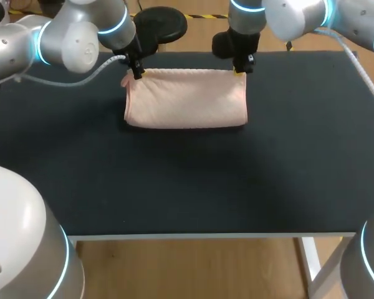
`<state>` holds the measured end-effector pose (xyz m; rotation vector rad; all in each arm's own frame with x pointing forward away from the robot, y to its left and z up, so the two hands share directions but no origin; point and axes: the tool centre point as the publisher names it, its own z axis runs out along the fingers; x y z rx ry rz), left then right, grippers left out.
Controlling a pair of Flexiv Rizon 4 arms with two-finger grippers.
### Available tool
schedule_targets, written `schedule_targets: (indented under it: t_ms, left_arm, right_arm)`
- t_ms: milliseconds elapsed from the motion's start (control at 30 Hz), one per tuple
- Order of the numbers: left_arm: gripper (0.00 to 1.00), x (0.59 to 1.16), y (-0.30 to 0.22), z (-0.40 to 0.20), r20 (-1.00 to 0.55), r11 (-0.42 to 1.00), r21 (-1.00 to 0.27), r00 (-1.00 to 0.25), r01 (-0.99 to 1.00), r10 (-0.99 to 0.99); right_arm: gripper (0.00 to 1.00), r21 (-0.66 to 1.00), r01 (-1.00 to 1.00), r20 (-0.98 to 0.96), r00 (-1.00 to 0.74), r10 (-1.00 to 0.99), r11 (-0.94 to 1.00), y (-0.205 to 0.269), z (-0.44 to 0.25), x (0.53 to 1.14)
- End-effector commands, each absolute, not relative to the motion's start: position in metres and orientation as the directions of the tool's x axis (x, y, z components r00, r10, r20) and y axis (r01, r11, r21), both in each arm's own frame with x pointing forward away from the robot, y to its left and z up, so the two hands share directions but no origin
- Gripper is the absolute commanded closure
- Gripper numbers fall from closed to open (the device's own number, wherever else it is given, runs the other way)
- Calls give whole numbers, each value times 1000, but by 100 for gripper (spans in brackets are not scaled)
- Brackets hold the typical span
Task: Fold the towel
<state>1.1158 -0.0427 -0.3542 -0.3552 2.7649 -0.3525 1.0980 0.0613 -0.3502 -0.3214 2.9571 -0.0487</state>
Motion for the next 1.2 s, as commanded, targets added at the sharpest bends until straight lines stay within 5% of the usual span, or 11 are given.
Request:
schedule_targets:
  t_ms: [33,267,300,333,367,400,1200]
  left_arm:
    - [100,1125,-43,-360,-281,938,-277,-916,-210,-288]
    - [100,1136,-39,-368,-274,940,-245,-913,-237,-301]
    - [91,1138,-38,-369,-272,939,-240,-912,-245,-307]
    - [69,1139,-37,-370,-270,938,-238,-911,-251,-312]
    - [0,1141,-36,-370,-261,933,-248,-910,-259,-322]
    - [0,1142,-35,-371,-257,931,-252,-909,-265,-329]
    - [0,1073,-2,-296,-81,793,-571,-947,-213,-312]
  right_arm:
    - [100,-62,-214,-125,-967,-220,975,71,-360,1110]
    - [100,-77,-207,-140,-966,-216,975,76,-367,1117]
    - [98,-77,-205,-141,-967,-214,976,77,-368,1118]
    - [90,-79,-202,-142,-967,-212,976,77,-369,1119]
    - [19,-72,-191,-139,-970,-199,979,77,-370,1119]
    - [0,-73,-180,-153,-970,-189,981,76,-370,1119]
    - [0,19,-67,-298,-953,-59,998,63,-307,1063]
